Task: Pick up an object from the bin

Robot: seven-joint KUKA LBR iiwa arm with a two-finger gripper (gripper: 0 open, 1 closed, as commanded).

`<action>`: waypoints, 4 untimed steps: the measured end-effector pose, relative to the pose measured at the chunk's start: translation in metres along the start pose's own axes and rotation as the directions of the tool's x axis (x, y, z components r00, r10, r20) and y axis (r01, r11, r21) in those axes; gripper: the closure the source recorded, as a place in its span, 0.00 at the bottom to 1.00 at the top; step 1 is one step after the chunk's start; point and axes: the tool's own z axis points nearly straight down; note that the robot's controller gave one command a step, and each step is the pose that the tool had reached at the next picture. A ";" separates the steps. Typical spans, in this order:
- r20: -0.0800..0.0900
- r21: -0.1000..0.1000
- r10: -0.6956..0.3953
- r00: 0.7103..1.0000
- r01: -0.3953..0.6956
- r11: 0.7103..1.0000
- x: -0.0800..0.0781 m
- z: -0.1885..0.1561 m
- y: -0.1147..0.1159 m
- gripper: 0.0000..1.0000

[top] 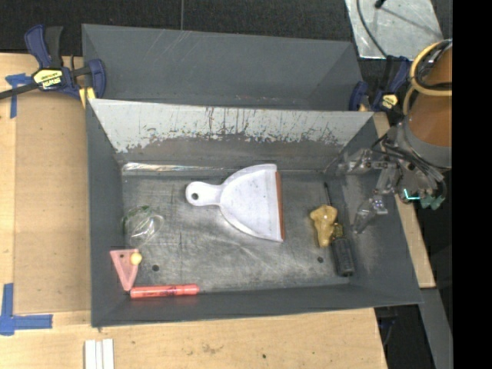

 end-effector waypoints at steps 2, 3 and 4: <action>0.014 0.003 -0.068 0.998 0.068 0.998 -0.005 0.034 0.004 0.00; 0.014 0.004 -0.091 0.996 0.091 0.996 -0.004 0.050 0.007 0.00; 0.008 0.003 -0.243 0.970 0.243 0.970 -0.019 0.100 0.033 0.00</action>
Offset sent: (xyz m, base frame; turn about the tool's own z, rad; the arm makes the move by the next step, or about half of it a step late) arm 0.0083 0.0127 -0.1371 -0.2263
